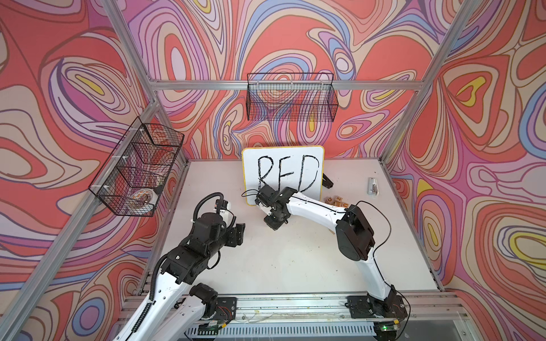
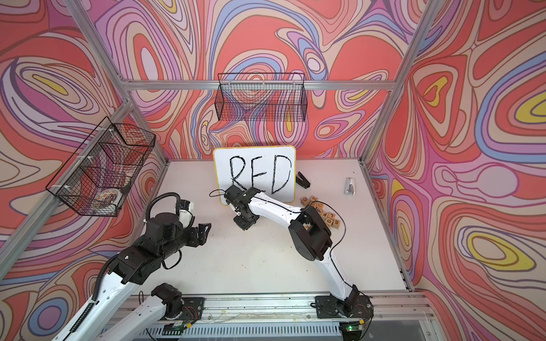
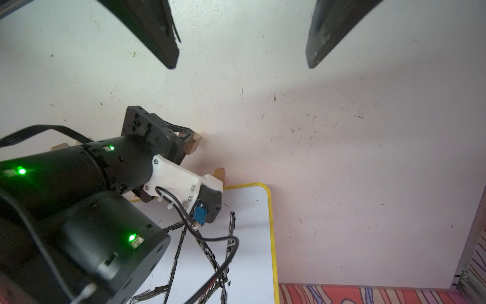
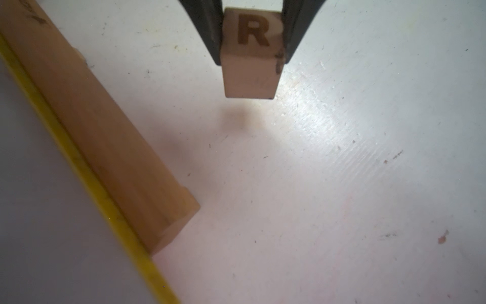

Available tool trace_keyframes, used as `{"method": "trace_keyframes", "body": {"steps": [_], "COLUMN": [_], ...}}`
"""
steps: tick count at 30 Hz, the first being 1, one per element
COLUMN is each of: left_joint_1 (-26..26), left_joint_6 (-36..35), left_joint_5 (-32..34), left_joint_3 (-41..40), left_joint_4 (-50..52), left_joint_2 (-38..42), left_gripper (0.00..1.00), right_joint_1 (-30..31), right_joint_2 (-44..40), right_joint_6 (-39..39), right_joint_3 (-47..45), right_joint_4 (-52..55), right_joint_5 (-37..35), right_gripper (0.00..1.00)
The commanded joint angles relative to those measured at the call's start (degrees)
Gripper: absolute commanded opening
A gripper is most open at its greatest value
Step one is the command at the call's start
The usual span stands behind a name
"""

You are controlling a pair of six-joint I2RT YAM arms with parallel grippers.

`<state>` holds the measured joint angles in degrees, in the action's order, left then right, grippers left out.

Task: Assemble the uppercase word "red" with letter blocks
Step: Place the letter block at the center of the board.

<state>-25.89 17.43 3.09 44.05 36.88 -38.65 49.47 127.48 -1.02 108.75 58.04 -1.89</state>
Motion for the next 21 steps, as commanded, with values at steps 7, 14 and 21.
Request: {"method": "trace_keyframes", "body": {"steps": [7, 14, 21], "left_joint_1": [-0.13, -0.17, -0.13], "left_joint_6": [0.59, 0.32, 0.32], "left_joint_5": [1.21, 1.03, 0.93], "left_joint_3": [-0.46, -0.52, -0.48], "left_joint_4": [1.09, 0.79, 0.80], "left_joint_2": [-0.27, -0.37, -0.15], "left_gripper": [0.79, 0.79, 0.79], "right_joint_1": [0.71, 2.15, 2.92], "right_joint_2": [3.51, 2.59, 2.69], "right_joint_6": [-3.16, -3.20, -3.73], "right_joint_3": [3.12, 0.77, -0.16], "right_joint_4": [1.36, 0.81, -0.03], "right_joint_5": [2.10, 4.29, 5.79], "right_gripper": [0.11, 0.12, 0.13]}}
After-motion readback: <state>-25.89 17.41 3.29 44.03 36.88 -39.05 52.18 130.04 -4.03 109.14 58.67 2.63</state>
